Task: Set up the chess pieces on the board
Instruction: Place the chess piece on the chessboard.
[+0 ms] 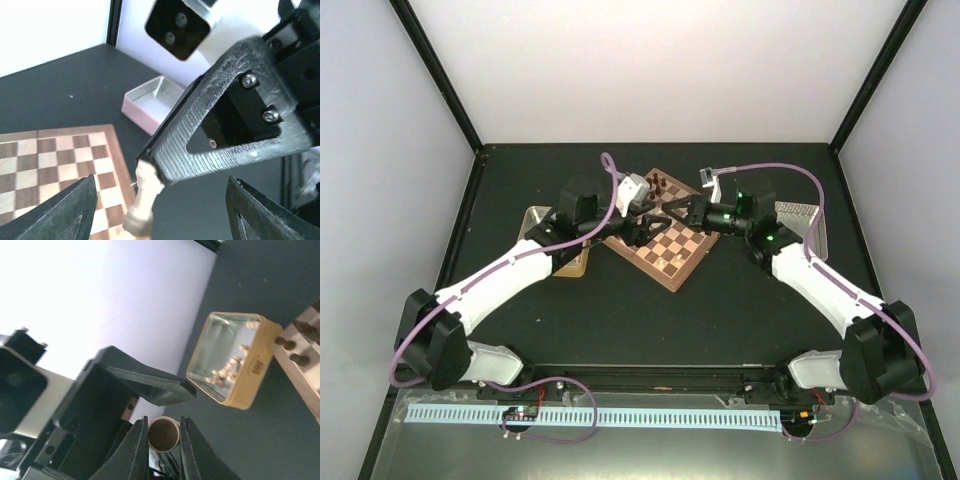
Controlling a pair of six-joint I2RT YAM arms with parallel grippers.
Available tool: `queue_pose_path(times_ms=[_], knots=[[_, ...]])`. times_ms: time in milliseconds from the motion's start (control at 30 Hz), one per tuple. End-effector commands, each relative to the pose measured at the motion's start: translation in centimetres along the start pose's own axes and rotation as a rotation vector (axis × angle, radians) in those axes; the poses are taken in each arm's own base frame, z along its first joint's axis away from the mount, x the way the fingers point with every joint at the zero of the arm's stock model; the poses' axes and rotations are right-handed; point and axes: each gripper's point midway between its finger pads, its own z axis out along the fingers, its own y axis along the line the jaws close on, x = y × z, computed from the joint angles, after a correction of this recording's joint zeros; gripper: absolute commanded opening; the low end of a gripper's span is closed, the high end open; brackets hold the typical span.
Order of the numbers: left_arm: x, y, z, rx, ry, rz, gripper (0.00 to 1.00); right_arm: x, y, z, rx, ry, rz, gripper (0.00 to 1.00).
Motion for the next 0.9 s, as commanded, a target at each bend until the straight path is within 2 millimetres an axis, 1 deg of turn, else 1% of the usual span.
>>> queue_pose_path(times_ms=[0,67,133,233,300,400,533,633,867], knots=[[-4.9,-1.7,-1.9,0.081,-0.207,-0.204,0.73,-2.4,5.2,-2.0,-0.225,-0.087,0.046,0.05],[-6.0,-2.1,-2.3,0.13,-0.263,-0.282,0.73,-2.7,6.0,-2.5,-0.29,-0.102,0.095,0.05],[-7.0,-3.2,-2.8,0.216,-0.312,-0.318,0.73,-2.8,6.4,-2.7,-0.34,-0.105,0.148,0.05],[-8.3,-4.4,-3.3,0.319,-0.368,-0.366,0.68,-3.0,7.1,-3.1,-0.409,-0.114,0.201,0.05],[-8.8,-4.6,-3.5,0.349,-0.402,-0.378,0.64,-3.1,7.3,-3.2,-0.444,-0.116,0.224,0.05],[-9.3,-4.6,-3.5,0.372,-0.43,-0.388,0.52,-3.2,7.5,-3.3,-0.474,-0.114,0.256,0.05],[-9.0,-4.2,-3.0,0.366,-0.418,-0.404,0.35,-3.4,7.6,-3.3,-0.488,-0.116,0.265,0.05],[-8.9,-3.8,-2.9,0.341,-0.417,-0.409,0.24,-3.3,7.2,-3.2,-0.473,-0.121,0.265,0.05],[-8.7,-2.8,-2.9,0.256,-0.413,-0.395,0.06,-3.0,6.0,-2.7,-0.417,-0.126,0.252,0.05]])
